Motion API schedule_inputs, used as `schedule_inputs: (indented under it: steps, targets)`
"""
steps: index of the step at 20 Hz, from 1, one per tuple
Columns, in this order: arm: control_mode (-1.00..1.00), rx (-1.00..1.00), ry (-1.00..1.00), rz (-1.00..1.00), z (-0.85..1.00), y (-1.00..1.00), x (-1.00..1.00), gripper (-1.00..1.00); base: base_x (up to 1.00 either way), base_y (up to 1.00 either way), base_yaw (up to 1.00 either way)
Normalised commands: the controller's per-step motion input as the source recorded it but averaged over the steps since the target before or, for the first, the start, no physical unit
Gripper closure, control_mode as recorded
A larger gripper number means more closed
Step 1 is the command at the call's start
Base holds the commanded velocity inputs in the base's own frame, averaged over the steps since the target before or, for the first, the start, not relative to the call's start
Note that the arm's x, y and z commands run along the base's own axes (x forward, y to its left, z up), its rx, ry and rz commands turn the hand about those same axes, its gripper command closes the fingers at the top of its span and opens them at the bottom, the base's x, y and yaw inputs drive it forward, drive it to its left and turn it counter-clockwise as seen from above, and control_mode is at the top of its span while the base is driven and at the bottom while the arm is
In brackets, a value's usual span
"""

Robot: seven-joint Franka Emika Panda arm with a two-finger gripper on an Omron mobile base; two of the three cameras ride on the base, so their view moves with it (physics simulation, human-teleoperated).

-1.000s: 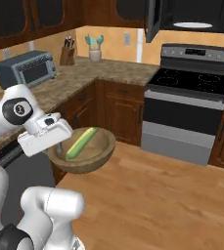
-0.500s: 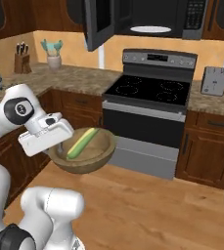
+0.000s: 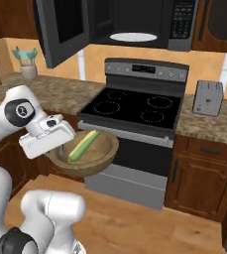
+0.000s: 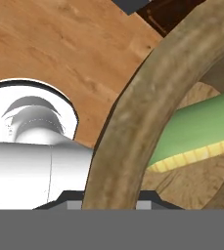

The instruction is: Pick the corn from the sink and place it in the bowl. Then pick the bowl and place it in the microwave. Then close the microwave door and press the start button.

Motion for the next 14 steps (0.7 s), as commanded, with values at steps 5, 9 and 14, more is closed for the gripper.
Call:
schedule_inputs:
  steps: [5, 9, 14]
  targets:
    - [1.0, 0.0, 0.0, 0.0, 0.0, 0.0, 0.0, 1.0, 1.0, -0.34, 0.0]
    - [1.0, 0.0, 0.0, 0.0, 0.0, 0.0, 0.0, 1.0, 1.0, -0.33, 0.0]
    - [1.0, 0.0, 0.0, 0.0, 0.0, 0.0, 0.0, 1.0, 0.91, -0.32, 0.0]
